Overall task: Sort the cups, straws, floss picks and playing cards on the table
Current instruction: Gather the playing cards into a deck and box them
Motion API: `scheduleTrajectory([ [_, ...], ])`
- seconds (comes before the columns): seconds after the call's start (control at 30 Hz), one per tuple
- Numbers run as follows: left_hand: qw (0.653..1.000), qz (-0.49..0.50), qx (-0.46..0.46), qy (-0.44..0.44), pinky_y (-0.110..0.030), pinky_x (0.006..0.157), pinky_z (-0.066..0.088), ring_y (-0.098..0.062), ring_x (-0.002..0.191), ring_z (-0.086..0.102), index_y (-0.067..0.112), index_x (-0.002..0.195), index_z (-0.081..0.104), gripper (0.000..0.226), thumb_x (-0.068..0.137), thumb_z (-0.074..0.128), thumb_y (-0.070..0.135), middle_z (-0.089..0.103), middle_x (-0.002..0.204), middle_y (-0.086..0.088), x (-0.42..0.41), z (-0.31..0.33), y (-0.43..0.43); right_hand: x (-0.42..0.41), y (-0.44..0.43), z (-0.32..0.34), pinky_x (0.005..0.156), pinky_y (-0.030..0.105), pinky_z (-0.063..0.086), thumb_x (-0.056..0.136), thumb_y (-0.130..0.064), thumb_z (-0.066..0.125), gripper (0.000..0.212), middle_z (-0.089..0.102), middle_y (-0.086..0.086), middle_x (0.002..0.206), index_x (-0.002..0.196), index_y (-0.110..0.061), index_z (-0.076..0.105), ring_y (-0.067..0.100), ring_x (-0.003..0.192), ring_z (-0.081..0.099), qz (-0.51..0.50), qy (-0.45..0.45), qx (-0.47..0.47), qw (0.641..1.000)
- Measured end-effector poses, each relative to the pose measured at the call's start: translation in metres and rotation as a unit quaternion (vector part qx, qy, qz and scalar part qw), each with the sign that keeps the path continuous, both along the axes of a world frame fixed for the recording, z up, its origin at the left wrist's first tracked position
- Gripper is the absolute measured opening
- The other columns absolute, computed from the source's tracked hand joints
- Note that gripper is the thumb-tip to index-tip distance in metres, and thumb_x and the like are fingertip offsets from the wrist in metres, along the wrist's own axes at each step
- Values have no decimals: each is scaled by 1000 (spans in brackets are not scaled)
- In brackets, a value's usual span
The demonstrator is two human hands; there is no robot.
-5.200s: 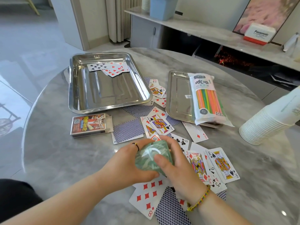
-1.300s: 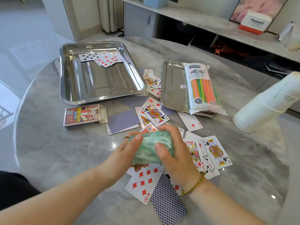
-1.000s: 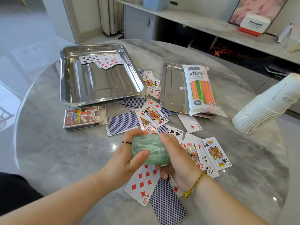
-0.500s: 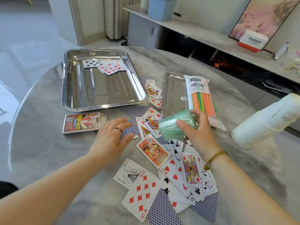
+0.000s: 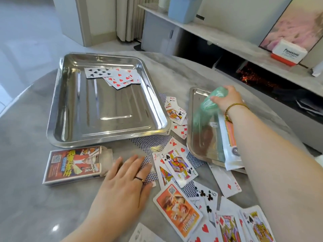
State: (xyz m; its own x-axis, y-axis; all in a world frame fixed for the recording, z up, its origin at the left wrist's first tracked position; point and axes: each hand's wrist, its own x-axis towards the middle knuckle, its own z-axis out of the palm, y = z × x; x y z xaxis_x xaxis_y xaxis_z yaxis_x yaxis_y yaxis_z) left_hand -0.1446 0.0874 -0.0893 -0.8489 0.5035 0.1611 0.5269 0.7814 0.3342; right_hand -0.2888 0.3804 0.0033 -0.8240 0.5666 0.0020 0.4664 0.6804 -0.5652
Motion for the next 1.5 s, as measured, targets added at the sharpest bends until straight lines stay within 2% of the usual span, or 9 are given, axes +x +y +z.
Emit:
scheduleTrajectory([
  [0.1,1000,-6,10,0,-30,107,12,-16,111,44,17,101,70,68,96,8,43,68,108,-3,-2,-5,1,-17,-1,-5,101,39,35,88,-29,57,63,28,12,145,142,-17,27,33,124,42,2,-15,56,998],
  [0.4,999,0,23,44,-31,106,14,-16,109,45,19,101,66,59,96,11,42,69,106,-3,-4,-11,1,-38,-6,3,108,44,23,88,-45,50,71,20,15,148,146,-22,16,34,136,19,20,-121,155,980],
  [0.63,999,16,11,38,-28,106,10,-14,108,43,20,95,71,69,96,5,43,69,105,0,0,-3,0,-6,-21,4,109,40,21,90,-32,51,64,26,15,148,144,-16,21,33,135,23,34,-45,194,979],
  [0.87,999,24,8,28,-32,107,10,-16,107,44,18,99,62,61,96,6,42,68,102,-3,3,0,-3,21,-48,-16,97,28,28,89,-7,44,31,51,16,126,118,-1,54,28,118,43,132,74,220,964],
  [1.03,1000,22,9,3,-31,108,10,-15,109,43,16,101,67,67,96,5,42,69,105,-3,1,0,-2,5,-79,-37,109,32,26,95,-14,37,41,28,8,149,136,-8,38,25,135,30,255,-80,175,948],
  [1.2,999,20,33,37,-32,107,12,-15,110,43,20,109,49,50,96,6,42,69,106,-4,0,-4,-2,-24,-96,-43,112,36,18,97,-35,33,51,25,10,151,141,-10,25,26,137,26,269,-171,189,929],
  [1.3,996,18,63,65,-34,108,11,-15,113,42,23,108,46,43,97,8,39,68,110,-4,-1,-1,-2,-21,-100,-50,115,37,8,99,-37,26,52,7,8,156,146,-17,15,25,143,10,285,-203,204,914],
  [1.43,980,47,68,179,-37,108,11,-19,116,41,20,111,47,27,88,37,28,66,113,-9,-25,20,-13,-3,-102,-48,116,37,7,98,-38,26,55,1,6,156,147,-19,9,22,144,3,310,-211,184,909],
  [1.5,978,107,5,178,-38,107,17,-25,116,48,16,116,52,45,73,62,26,65,113,-10,-44,37,-25,11,-107,-44,116,36,7,96,-37,28,57,1,6,156,147,-18,10,22,144,2,319,-220,173,906],
])
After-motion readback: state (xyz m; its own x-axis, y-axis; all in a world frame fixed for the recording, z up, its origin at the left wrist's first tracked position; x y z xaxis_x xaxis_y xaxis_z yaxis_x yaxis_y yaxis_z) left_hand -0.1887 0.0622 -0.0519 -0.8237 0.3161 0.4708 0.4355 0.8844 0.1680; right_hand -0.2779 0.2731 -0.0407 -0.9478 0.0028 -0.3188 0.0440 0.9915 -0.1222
